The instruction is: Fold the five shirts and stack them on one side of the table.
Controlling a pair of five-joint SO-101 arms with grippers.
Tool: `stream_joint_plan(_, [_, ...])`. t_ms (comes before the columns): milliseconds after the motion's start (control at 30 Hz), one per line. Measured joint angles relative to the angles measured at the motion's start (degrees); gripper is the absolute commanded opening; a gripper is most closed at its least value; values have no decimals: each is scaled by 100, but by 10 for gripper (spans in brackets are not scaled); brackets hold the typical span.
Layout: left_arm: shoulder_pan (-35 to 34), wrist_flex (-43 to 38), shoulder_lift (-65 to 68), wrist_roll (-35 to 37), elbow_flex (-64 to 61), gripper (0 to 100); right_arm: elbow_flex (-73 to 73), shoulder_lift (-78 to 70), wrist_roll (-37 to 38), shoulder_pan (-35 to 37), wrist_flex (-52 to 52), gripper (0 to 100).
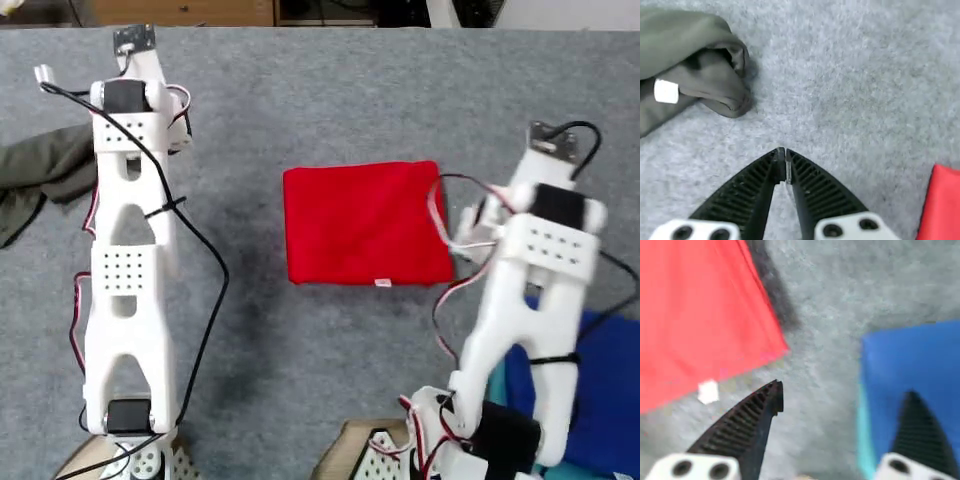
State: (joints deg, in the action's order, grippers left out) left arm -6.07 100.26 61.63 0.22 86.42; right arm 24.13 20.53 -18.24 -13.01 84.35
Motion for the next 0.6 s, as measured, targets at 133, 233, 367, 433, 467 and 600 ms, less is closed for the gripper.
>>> stream_joint_plan(133, [0, 0, -765, -70, -923, 21, 273, -185, -1371, 633, -923, 401])
stream_joint_plan(233, [0, 0, -1556, -114, -1653, 21, 316, -501, -2391, 1020, -1749, 401])
stream_joint_plan(367, [0, 0, -2145, -299, -2365, 20, 316, -958, -3323, 1266, -2295, 403])
stream_joint_plan(433, [-35, 0, -2171, -422, -2532, 20, 325, -1160, -3481, 1275, -2356, 401])
stream_joint_plan(467, [-79, 0, -2171, -448, -2558, 20, 352, -1248, -3578, 1275, -2365, 401])
stream_joint_plan(600, [-360, 0, -2171, -466, -2585, 20, 404, -1521, -3895, 1319, -2418, 401])
